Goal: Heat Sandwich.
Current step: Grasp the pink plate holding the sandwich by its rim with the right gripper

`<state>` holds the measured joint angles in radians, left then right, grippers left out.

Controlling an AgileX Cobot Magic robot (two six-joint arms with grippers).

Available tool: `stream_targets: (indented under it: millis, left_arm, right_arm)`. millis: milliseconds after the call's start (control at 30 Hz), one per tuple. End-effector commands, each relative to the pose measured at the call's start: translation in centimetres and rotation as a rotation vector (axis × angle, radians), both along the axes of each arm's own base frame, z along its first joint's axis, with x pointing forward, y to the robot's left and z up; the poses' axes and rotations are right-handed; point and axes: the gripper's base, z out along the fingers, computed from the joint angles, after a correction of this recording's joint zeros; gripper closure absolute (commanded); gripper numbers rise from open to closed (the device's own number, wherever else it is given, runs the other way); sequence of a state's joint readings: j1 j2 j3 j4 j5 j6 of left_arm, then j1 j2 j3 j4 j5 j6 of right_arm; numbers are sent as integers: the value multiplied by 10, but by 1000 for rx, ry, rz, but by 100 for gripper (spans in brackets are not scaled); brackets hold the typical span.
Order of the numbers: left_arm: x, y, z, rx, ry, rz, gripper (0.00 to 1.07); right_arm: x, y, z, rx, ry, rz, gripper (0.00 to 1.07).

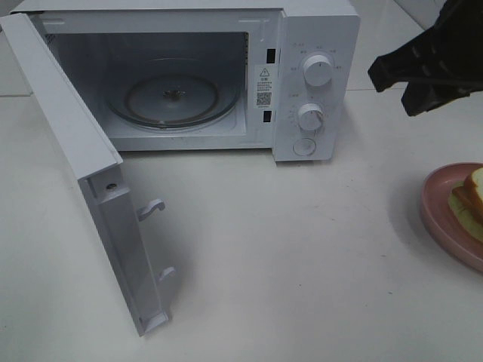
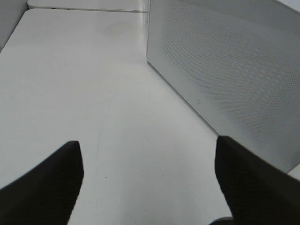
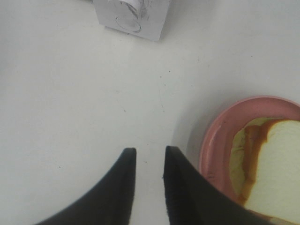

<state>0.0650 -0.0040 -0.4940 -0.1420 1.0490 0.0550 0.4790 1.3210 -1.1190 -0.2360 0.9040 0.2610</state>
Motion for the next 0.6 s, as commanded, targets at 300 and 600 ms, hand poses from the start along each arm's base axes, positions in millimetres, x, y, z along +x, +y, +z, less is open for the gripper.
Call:
stream_targets:
  millis: [300,600]
  left_arm:
    - [-3,0,0,-3,-36,-4,35]
    - [-3,0,0,-3,-36,-4,35]
  right_arm:
    - [4,-3,7,-64,18,5,19]
    - [24,3,0,-108,171,-29,10]
